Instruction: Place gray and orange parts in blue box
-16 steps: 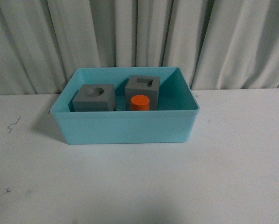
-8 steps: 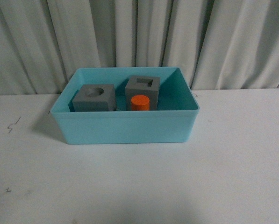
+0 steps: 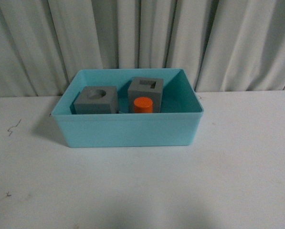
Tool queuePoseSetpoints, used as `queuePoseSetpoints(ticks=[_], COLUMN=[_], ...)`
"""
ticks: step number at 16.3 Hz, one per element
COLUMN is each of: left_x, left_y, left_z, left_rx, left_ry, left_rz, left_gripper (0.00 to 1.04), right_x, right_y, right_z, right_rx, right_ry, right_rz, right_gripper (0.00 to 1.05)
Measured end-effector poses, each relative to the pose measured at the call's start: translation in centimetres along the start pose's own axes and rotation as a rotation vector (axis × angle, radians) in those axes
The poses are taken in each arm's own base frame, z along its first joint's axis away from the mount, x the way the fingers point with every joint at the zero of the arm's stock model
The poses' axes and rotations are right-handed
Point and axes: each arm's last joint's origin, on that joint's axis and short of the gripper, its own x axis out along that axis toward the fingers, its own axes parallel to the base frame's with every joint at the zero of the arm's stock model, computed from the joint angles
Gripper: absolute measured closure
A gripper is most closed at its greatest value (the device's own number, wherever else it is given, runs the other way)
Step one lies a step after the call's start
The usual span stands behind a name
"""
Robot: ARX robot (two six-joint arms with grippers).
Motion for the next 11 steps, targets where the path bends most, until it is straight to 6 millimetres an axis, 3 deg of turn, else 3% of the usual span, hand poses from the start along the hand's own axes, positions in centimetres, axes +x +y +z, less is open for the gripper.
queuePoseSetpoints(ticks=[11], left_x=[0.00], left_y=[0.00], left_z=[0.00], left_rx=[0.000], left_ry=[0.000], left_rz=[0.000], left_gripper=[0.07], right_x=[0.00], right_y=[0.00], right_z=[0.00], right_rx=[0.000], right_ry=[0.000], right_rz=[0.000], right_gripper=[0.06])
